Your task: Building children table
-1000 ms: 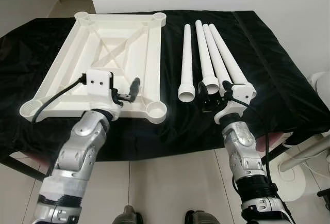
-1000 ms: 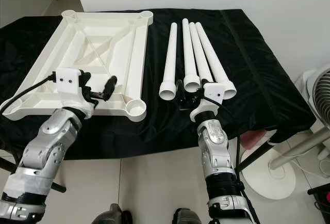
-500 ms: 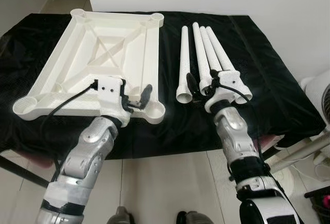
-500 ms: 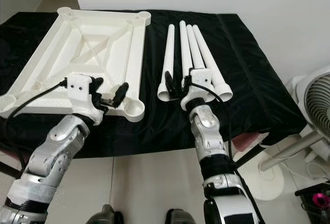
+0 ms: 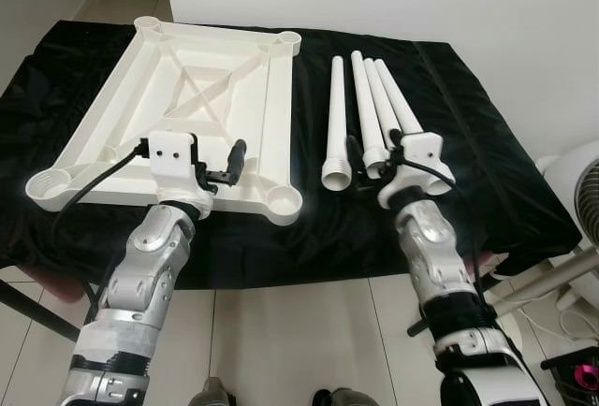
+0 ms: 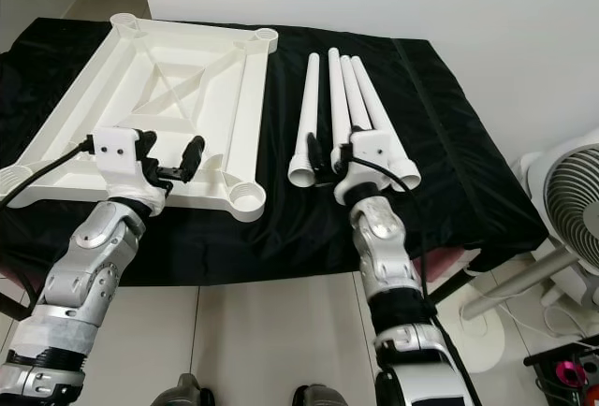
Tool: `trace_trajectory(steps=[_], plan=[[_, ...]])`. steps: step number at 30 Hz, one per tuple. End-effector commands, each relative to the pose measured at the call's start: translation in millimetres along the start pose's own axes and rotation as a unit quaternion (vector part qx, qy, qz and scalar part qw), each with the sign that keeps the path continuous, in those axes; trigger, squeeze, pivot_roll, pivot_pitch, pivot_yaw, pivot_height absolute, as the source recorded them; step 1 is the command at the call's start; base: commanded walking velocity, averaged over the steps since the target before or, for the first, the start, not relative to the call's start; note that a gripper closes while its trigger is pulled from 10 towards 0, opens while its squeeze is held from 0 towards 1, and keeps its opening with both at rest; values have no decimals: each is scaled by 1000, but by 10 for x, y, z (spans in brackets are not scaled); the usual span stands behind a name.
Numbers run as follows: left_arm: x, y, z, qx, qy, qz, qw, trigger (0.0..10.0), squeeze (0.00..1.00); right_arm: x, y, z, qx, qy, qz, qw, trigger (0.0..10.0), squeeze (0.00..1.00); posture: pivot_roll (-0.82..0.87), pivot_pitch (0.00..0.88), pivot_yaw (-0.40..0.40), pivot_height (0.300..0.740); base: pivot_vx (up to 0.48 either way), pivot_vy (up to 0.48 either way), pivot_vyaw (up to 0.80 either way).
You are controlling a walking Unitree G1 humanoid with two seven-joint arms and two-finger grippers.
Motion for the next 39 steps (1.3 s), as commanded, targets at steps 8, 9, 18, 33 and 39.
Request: trace_trajectory(steps=[8, 9, 18, 33, 39], plan=[[44, 157, 41, 68, 2, -5, 998, 10000, 0, 187, -154, 143, -6, -24, 23, 999, 10000, 0, 15, 102, -76, 740, 0, 0, 0], [44, 157, 41, 68, 2, -5, 998, 10000, 0, 187, -154, 143, -6, -24, 23, 999, 10000, 0, 15, 102, -76, 740, 0, 0, 0], [-141, 74, 41, 31, 14, -4, 999, 10000, 0, 160, -226, 284, 7, -15, 40, 999, 10000, 0, -42, 62, -19, 740, 0, 0, 0], [-71, 123, -102, 52, 0, 10, 999, 10000, 0, 121, -179, 228, -58, -3, 48, 997, 10000, 0, -50, 20, 25, 740, 0, 0, 0], [-253, 58, -83, 42, 19, 8, 999, 10000, 0, -45, -41, 297, -59, 21, 40, 997, 10000, 0, -50, 21, 26, 740, 0, 0, 0]])
Point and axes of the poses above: a point about 5 cm out from each wrist's last joint towards the gripper, its own z axis pointing back from the gripper into the wrist, its own x axis along the axis of the wrist's last joint, y = z × x, the point moved 1 cm from there along -z, pointing out of the wrist towards the gripper, and after that the axes turned 5 degrees about -z, right-handed, at the moved point
